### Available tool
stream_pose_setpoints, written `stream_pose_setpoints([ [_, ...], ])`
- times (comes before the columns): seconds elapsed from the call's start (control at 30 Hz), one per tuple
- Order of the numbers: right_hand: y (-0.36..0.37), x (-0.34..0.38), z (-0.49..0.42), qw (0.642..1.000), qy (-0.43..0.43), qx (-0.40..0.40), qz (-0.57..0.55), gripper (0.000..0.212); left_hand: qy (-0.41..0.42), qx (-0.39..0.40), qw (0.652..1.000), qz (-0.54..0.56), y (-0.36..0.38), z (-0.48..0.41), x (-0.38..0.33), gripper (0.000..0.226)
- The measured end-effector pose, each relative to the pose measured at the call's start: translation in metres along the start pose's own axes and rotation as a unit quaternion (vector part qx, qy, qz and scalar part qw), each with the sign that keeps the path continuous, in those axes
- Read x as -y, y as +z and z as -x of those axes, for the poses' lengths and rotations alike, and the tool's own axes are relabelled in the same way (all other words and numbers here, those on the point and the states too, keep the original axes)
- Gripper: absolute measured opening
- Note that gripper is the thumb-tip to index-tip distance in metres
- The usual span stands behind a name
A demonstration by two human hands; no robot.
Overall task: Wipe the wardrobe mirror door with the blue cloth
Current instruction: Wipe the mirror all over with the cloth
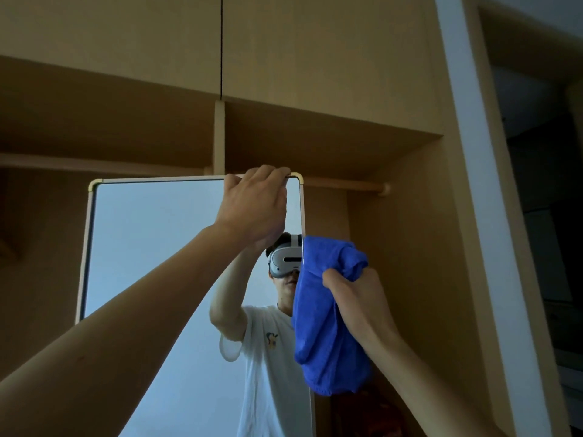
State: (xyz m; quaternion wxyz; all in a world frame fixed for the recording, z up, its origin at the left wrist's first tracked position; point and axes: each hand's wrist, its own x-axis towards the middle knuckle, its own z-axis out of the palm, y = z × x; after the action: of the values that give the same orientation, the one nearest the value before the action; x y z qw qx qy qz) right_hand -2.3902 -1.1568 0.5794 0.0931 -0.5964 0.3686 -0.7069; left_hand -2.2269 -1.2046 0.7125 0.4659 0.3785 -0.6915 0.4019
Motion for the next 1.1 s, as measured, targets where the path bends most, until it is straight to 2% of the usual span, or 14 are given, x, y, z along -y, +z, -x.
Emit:
stream_pose_setpoints([
  [0.3,0.008,0.058,-0.065,1.000,-0.023,-0.001,-0.005,0.031,-0.052,0.006,0.996,0.073,0.001,-0.003,-0.007,0.045],
  [0.47,0.007,0.089,-0.095,1.000,0.000,-0.014,-0.001,0.034,-0.068,0.000,0.994,0.085,0.002,-0.003,-0.010,0.047],
  [0.83,-0.007,0.041,-0.059,0.999,0.001,0.050,-0.010,0.038,-0.059,-0.002,0.994,0.089,0.006,-0.001,-0.007,0.046],
  [0.97,-0.003,0.057,-0.075,0.999,0.003,0.033,0.032,0.035,-0.062,-0.008,0.992,0.107,0.007,-0.002,-0.007,0.047],
  [1.1,0.003,0.088,-0.100,0.992,-0.058,0.000,0.114,0.033,-0.067,-0.007,0.990,0.120,0.003,-0.003,-0.008,0.049],
])
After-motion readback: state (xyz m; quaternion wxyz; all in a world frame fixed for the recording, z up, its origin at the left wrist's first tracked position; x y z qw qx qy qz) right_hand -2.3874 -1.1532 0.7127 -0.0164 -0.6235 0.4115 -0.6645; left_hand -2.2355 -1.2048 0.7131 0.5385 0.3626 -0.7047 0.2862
